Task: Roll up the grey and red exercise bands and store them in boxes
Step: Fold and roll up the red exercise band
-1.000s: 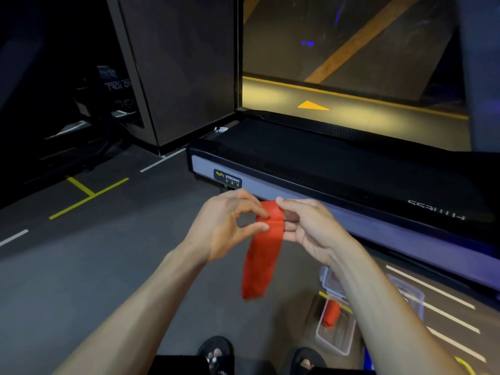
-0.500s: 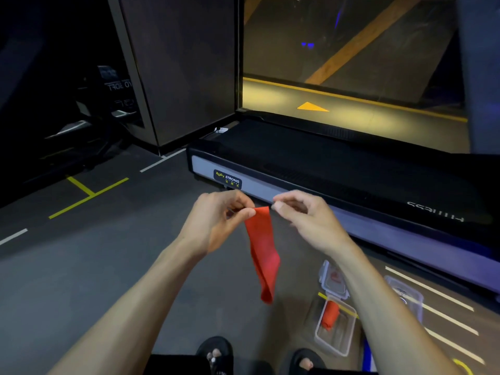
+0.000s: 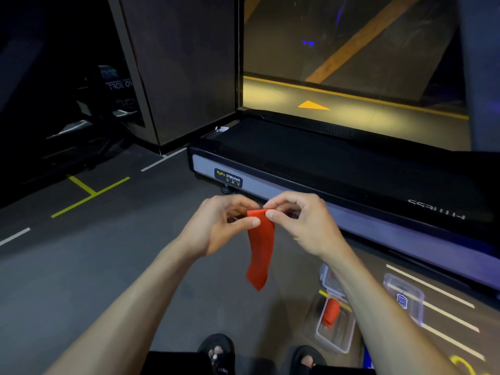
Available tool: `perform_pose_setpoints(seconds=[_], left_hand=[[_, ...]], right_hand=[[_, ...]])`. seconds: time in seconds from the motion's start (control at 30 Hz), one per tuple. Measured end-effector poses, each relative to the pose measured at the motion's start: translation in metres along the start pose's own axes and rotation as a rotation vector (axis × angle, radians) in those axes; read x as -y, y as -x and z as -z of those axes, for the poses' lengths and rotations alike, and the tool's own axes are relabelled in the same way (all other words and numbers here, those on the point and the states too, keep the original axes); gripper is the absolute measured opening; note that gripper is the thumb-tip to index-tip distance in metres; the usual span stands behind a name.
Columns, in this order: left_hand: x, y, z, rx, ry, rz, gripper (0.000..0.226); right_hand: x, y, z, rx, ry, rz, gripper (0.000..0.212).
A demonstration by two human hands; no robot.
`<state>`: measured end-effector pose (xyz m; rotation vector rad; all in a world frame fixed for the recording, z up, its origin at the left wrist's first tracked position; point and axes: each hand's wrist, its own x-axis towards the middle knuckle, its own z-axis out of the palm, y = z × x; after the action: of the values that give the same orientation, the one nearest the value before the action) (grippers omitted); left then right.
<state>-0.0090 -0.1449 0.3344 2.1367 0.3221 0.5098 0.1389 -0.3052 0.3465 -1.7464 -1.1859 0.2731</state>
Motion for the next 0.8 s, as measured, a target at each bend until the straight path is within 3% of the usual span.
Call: perform_pose_setpoints(seconds=[0.13, 0.27, 0.47, 0.8], left_hand=[[0.006, -0.001, -0.005, -0.019, -0.017, 0.018, 0.001], [0.001, -0.002, -0.007, -0.009, -0.055, 0.01, 0.013], [0.001, -0.003, -0.01, -0.022, -0.107, 0.004, 0.008], [-0.002, -0.001, -0.014, 0.004, 0.184, 0.011, 0.008]], right_hand=[[-0.001, 0.0, 0.0, -0.035, 0.01, -0.013, 0.008], [-0.001, 0.0, 0.0, -0.073, 0.044, -0.01, 0.008], [-0.001, 0.001, 0.003, -0.085, 0.077, -0.021, 0.008], [0.002, 0.003, 0.006, -0.085, 0.044, -0.006, 0.01]])
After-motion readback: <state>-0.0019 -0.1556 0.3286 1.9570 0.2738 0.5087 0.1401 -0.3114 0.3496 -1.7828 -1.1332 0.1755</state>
